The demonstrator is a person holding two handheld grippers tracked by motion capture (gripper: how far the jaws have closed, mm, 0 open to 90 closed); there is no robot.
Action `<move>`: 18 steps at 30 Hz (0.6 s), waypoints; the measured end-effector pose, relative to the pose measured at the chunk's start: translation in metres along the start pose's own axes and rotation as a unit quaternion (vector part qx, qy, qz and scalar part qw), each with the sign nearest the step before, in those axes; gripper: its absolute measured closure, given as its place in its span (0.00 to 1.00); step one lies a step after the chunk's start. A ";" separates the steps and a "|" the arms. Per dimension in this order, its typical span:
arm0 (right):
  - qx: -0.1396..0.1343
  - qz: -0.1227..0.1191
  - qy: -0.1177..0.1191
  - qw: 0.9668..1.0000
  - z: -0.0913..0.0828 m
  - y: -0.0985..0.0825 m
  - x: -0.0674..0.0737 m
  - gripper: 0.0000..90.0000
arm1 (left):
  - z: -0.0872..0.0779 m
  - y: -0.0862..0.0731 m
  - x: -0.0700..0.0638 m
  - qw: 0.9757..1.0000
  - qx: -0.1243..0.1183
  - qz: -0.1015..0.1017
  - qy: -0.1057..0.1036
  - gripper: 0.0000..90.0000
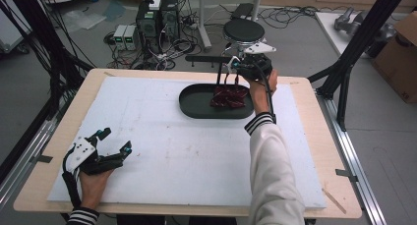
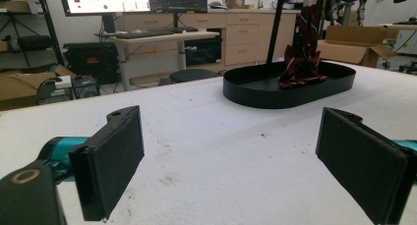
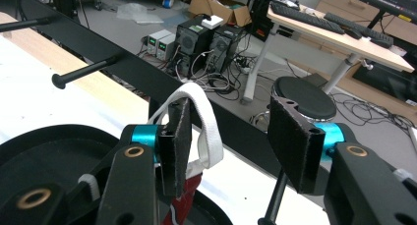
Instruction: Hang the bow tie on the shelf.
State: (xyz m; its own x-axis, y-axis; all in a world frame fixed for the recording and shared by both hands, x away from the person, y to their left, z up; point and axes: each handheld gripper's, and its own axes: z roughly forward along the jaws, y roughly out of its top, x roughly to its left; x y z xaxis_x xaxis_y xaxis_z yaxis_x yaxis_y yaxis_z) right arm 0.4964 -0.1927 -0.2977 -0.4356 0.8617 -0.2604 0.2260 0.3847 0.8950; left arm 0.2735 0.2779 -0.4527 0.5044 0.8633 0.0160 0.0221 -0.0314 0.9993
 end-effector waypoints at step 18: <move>0.024 -0.027 -0.064 0.997 0.002 -0.003 -0.003 0.13 | 0.000 0.000 0.000 1.000 0.001 0.000 0.000 0.12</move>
State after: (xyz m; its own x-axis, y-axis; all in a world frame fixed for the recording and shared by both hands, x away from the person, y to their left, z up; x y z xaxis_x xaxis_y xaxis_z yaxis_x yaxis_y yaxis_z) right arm 0.4985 -0.1959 -0.3004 -0.3343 0.8730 -0.3551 0.2471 0.4448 0.8609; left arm 0.2735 0.2778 -0.4526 0.5045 0.8633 0.0158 0.0237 -0.0321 0.9992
